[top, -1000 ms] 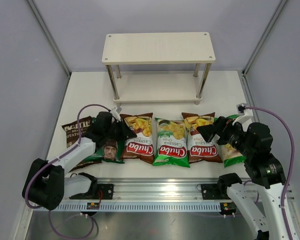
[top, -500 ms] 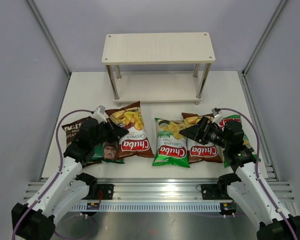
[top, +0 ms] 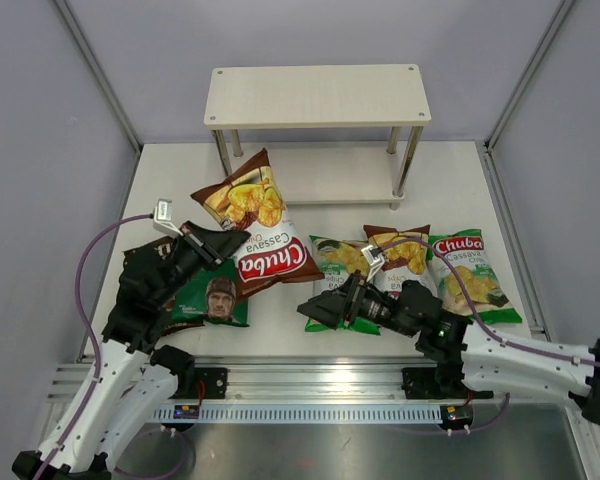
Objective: Place and organize the chips bags onto the shelf
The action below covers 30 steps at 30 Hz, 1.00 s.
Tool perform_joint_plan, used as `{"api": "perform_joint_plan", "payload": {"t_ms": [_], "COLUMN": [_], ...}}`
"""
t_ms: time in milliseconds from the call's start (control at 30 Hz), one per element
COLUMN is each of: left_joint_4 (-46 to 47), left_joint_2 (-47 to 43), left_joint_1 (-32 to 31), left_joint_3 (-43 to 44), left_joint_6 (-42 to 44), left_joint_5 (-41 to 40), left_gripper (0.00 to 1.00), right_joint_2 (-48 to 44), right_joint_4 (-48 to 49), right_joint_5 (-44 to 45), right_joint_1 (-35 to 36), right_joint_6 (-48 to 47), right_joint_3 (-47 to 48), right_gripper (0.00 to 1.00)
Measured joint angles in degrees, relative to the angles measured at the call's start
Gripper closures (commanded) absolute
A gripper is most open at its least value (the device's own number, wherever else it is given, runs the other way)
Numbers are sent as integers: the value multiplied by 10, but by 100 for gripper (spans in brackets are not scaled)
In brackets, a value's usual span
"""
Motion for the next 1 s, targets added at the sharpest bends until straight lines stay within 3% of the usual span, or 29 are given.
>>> {"api": "perform_joint_plan", "payload": {"t_ms": [133,400,700,1000], "left_joint_4": [26,71,42,63], "left_joint_2": [-13,-84,-93,-73], "left_joint_1": [0,0,0,1], "left_joint_3": [0,-9,-10,-10], "left_joint_6": [-39,-132,-162,-167], "left_joint_5": [-2,-22,-34,-27], "left_gripper": [100,100,100,100], "right_joint_2": [99,246,282,300], "right_joint_4": [58,201,313,324], "right_joint_5": [89,176,197,259], "right_joint_1": [88,116,117,119], "right_joint_6": [-49,-134,-195,-221], "right_joint_3": [30,83,122,142], "right_gripper": [0,0,0,2]}}
